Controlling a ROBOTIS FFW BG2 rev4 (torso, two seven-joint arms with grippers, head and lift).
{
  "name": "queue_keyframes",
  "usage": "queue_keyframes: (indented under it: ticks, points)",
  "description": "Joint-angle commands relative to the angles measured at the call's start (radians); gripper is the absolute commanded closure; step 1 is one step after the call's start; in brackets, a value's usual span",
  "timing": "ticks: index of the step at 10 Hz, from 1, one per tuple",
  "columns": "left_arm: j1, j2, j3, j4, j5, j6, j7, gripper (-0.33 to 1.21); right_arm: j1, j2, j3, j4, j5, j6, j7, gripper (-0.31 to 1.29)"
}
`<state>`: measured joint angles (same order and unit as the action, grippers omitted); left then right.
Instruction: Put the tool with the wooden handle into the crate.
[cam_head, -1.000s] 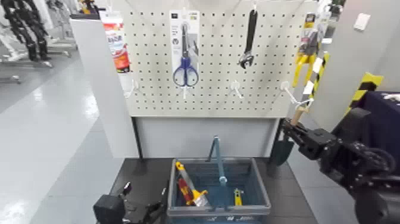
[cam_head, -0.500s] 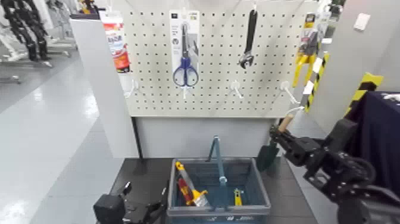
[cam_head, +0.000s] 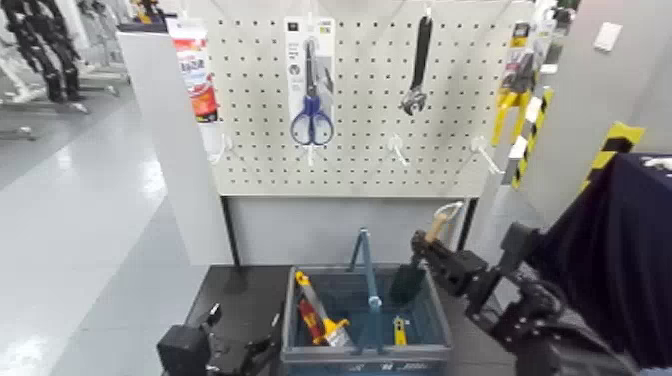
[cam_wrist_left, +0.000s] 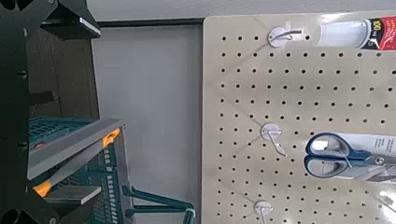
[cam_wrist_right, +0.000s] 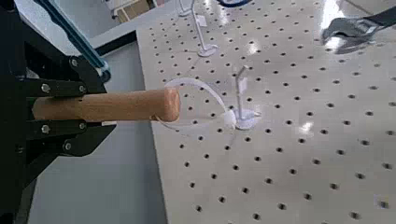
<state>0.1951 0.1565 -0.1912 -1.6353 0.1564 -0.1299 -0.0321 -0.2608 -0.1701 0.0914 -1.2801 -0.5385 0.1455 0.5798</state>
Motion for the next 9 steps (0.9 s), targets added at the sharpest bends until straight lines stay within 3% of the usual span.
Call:
queue_keyframes:
  ticks: [1, 4, 6, 7, 8, 9]
  points:
    - [-0.003, 0.003, -0.002, 0.002, 0.002, -0.005, 0.0, 0.13, -0.028, 0.009, 0.083, 0.097, -0.044, -0.017, 0.002, 1.25]
    - [-0.006, 0.006, -0.004, 0.003, 0.005, -0.008, -0.002, 0.13, -0.046, 0.018, 0.137, 0.173, -0.058, -0.017, -0.017, 1.25]
    - [-0.006, 0.006, -0.005, 0.003, 0.006, -0.008, -0.002, 0.13, -0.049, 0.018, 0.145, 0.173, -0.041, 0.019, -0.035, 1.22]
    - [-0.005, 0.006, -0.004, 0.003, 0.006, -0.008, -0.002, 0.13, -0.049, 0.017, 0.146, 0.168, -0.035, 0.031, -0.041, 1.13]
    - [-0.005, 0.006, -0.004, 0.003, 0.006, -0.008, -0.002, 0.13, -0.049, 0.017, 0.145, 0.162, -0.029, 0.045, -0.044, 0.9]
    - [-0.005, 0.006, -0.004, 0.005, 0.006, -0.008, -0.002, 0.13, -0.049, 0.017, 0.145, 0.156, -0.026, 0.051, -0.041, 0.55]
